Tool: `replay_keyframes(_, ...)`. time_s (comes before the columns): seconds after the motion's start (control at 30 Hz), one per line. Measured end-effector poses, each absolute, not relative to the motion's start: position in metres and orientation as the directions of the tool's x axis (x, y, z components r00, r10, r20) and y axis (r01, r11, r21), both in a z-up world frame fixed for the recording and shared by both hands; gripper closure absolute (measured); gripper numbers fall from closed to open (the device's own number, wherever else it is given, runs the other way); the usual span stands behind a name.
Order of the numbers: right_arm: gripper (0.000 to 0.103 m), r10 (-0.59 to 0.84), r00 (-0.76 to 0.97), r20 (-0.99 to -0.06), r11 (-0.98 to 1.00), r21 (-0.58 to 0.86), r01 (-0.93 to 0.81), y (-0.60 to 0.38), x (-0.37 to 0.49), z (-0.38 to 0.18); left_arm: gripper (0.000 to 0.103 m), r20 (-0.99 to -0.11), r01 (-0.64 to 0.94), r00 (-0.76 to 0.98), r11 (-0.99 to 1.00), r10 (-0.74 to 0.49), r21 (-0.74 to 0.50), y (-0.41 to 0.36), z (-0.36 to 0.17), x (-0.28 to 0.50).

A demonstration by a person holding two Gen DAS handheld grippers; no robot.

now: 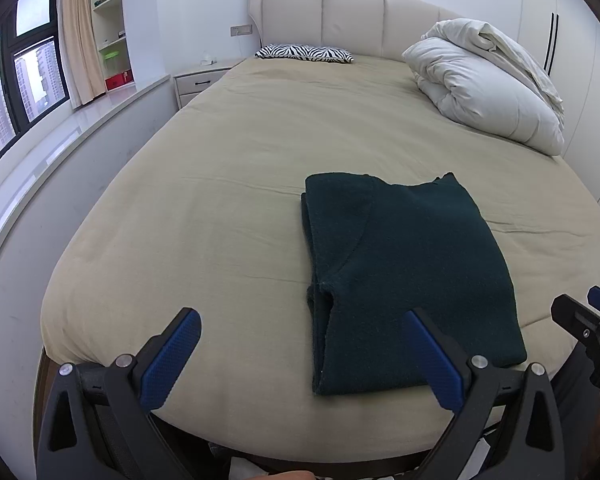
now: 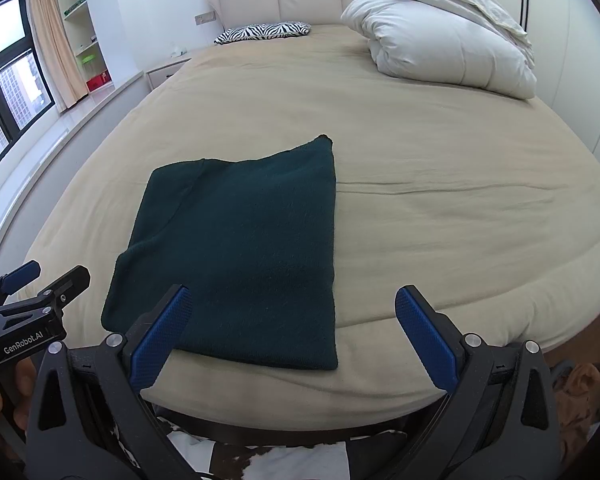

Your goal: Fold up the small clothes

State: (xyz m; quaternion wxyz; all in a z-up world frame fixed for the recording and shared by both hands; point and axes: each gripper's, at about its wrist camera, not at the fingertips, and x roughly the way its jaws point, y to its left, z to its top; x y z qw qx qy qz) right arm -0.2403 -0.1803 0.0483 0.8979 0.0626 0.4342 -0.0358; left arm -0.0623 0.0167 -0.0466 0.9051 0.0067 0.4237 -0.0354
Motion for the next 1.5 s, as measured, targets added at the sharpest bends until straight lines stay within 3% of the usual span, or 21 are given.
replay_keyframes(1.5,0.000,0.004,0.615,-0.788,0.989,0.093,0.113,-0.1755,-0.2418,0.0441,0.000,-0.775,0.085,0.628,0.996,-0.071,-0.023,0.0163,-0.0486,-0.0633)
